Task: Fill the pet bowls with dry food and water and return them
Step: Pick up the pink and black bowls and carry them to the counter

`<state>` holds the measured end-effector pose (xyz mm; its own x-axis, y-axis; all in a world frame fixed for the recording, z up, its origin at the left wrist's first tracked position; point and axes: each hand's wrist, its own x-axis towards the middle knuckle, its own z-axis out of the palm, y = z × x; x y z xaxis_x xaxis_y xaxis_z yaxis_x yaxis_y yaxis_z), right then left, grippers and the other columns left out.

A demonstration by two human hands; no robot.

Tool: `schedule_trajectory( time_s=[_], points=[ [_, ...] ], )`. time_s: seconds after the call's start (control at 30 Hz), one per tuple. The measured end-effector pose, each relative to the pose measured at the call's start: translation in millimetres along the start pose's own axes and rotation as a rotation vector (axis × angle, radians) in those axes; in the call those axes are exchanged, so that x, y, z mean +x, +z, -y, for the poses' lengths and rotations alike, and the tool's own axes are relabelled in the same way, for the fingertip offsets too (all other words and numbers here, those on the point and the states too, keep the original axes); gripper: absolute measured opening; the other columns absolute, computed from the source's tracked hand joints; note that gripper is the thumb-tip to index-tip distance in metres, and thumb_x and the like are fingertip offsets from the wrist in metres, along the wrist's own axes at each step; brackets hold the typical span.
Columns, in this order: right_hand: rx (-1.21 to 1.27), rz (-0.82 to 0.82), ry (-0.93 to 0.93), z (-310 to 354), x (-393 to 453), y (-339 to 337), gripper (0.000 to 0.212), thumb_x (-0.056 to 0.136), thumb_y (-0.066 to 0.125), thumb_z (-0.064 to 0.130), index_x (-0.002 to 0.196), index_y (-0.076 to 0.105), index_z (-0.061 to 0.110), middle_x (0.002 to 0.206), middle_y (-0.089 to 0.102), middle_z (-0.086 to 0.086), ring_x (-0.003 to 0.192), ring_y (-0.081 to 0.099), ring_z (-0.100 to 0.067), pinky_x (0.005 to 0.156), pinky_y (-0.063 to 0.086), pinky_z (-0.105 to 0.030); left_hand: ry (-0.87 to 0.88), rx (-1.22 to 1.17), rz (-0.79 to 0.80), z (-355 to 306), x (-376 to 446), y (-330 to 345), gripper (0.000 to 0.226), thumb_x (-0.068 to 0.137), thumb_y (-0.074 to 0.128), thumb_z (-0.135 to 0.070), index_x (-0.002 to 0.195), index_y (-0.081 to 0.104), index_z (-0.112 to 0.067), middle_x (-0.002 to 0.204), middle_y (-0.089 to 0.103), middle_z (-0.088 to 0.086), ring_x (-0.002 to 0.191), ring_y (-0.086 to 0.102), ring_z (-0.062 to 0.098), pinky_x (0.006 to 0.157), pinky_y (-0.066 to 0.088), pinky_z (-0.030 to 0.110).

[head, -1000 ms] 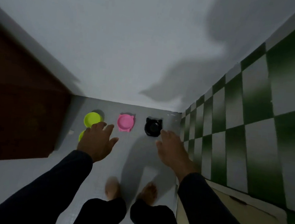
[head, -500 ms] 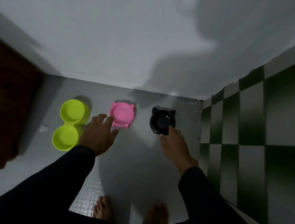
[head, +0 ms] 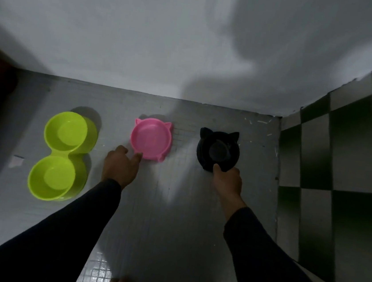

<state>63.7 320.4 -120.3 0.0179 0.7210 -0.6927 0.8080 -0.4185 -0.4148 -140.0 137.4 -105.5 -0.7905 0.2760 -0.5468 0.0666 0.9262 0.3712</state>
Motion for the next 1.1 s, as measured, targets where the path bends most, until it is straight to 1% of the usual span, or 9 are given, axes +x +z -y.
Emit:
schedule_trajectory(
  time_s=[0.07, 0.13, 0.2, 0.33, 0.57, 0.7, 0.87, 0.93, 1.1],
  points=[
    [0.066, -0.019, 0.063, -4.4, 11.9, 9.2, 0.064, 0.096, 0.061, 0.042, 0.140, 0.043, 0.000, 0.138, 0.054, -0.019, 0.119, 0.058, -0.037, 0.095, 0.052, -0.042, -0.103, -0.096, 0.001, 3.0, 8.3, 9.1, 0.057, 0.097, 0.065, -0.050, 0.130, 0.062, -0.004, 0.130, 0.065, 0.020, 0.121, 0.059, 0.038, 0.094, 0.046, 0.040],
    [0.118, -0.043, 0.102, -7.6, 22.3, 17.0, 0.063, 0.096, 0.062, 0.040, 0.140, 0.043, 0.001, 0.138, 0.055, -0.019, 0.118, 0.058, -0.037, 0.093, 0.052, -0.040, -0.172, -0.188, 0.001, 4.7, 13.9, 15.3, 0.049, 0.095, 0.066, -0.051, 0.118, 0.064, -0.008, 0.119, 0.068, 0.014, 0.105, 0.060, 0.032, 0.082, 0.042, 0.035],
    [0.142, -0.084, 0.137, -8.9, 31.6, 22.1, 0.062, 0.096, 0.064, 0.037, 0.140, 0.042, 0.000, 0.139, 0.052, -0.021, 0.119, 0.058, -0.039, 0.092, 0.051, -0.041, -0.208, -0.259, 0.006, 6.6, 20.6, 21.0, 0.045, 0.093, 0.068, -0.051, 0.110, 0.064, -0.010, 0.109, 0.066, 0.010, 0.095, 0.056, 0.026, 0.078, 0.040, 0.034],
    [0.273, -0.142, 0.196, -17.6, 52.7, 31.7, 0.064, 0.087, 0.070, 0.042, 0.132, 0.041, 0.007, 0.135, 0.053, -0.023, 0.108, 0.063, -0.042, 0.088, 0.058, -0.054, -0.256, -0.365, -0.011, 13.8, 39.1, 30.4, 0.058, 0.074, 0.066, -0.070, 0.092, 0.066, -0.015, 0.095, 0.073, 0.013, 0.088, 0.070, 0.033, 0.082, 0.060, 0.046],
    [0.302, -0.230, 0.232, -32.2, 84.5, 42.8, 0.068, 0.082, 0.075, 0.041, 0.132, 0.037, 0.014, 0.130, 0.057, -0.022, 0.106, 0.065, -0.041, 0.085, 0.059, -0.054, -0.261, -0.368, 0.013, 14.4, 56.7, 40.3, 0.070, 0.059, 0.062, -0.082, 0.088, 0.059, -0.018, 0.095, 0.072, 0.014, 0.086, 0.072, 0.037, 0.081, 0.062, 0.052],
    [0.239, -0.261, 0.226, -32.2, 87.9, 45.8, 0.066, 0.083, 0.074, 0.040, 0.132, 0.040, 0.012, 0.131, 0.056, -0.026, 0.107, 0.063, -0.045, 0.082, 0.059, -0.057, -0.255, -0.290, -0.005, 9.1, 59.0, 41.1, 0.051, 0.077, 0.067, -0.067, 0.086, 0.058, -0.018, 0.097, 0.072, 0.015, 0.088, 0.071, 0.036, 0.086, 0.060, 0.048],
    [0.218, -0.239, 0.180, -13.5, 68.2, 34.7, 0.055, 0.091, 0.067, 0.033, 0.136, 0.046, 0.008, 0.133, 0.057, -0.019, 0.106, 0.064, -0.043, 0.082, 0.059, -0.056, -0.207, -0.155, -0.009, -0.5, 58.1, 39.4, 0.041, 0.092, 0.065, -0.048, 0.103, 0.068, -0.008, 0.101, 0.073, 0.018, 0.094, 0.067, 0.034, 0.086, 0.053, 0.038],
    [0.265, -0.198, 0.189, -6.2, 58.1, 27.0, 0.055, 0.096, 0.063, 0.027, 0.144, 0.043, 0.009, 0.129, 0.054, -0.010, 0.101, 0.066, -0.042, 0.076, 0.061, -0.055, -0.178, -0.122, -0.023, -3.1, 57.6, 41.4, 0.039, 0.096, 0.063, -0.042, 0.108, 0.071, -0.006, 0.105, 0.073, 0.018, 0.097, 0.066, 0.035, 0.085, 0.051, 0.037],
    [0.375, -0.142, 0.239, -2.9, 54.4, 20.5, 0.046, 0.099, 0.060, 0.027, 0.139, 0.047, 0.010, 0.132, 0.056, -0.018, 0.098, 0.067, -0.038, 0.058, 0.062, -0.043, -0.142, -0.123, -0.042, -4.0, 57.7, 40.7, 0.038, 0.095, 0.062, -0.035, 0.111, 0.074, -0.004, 0.104, 0.075, 0.021, 0.102, 0.068, 0.038, 0.087, 0.051, 0.039]
  ],
)
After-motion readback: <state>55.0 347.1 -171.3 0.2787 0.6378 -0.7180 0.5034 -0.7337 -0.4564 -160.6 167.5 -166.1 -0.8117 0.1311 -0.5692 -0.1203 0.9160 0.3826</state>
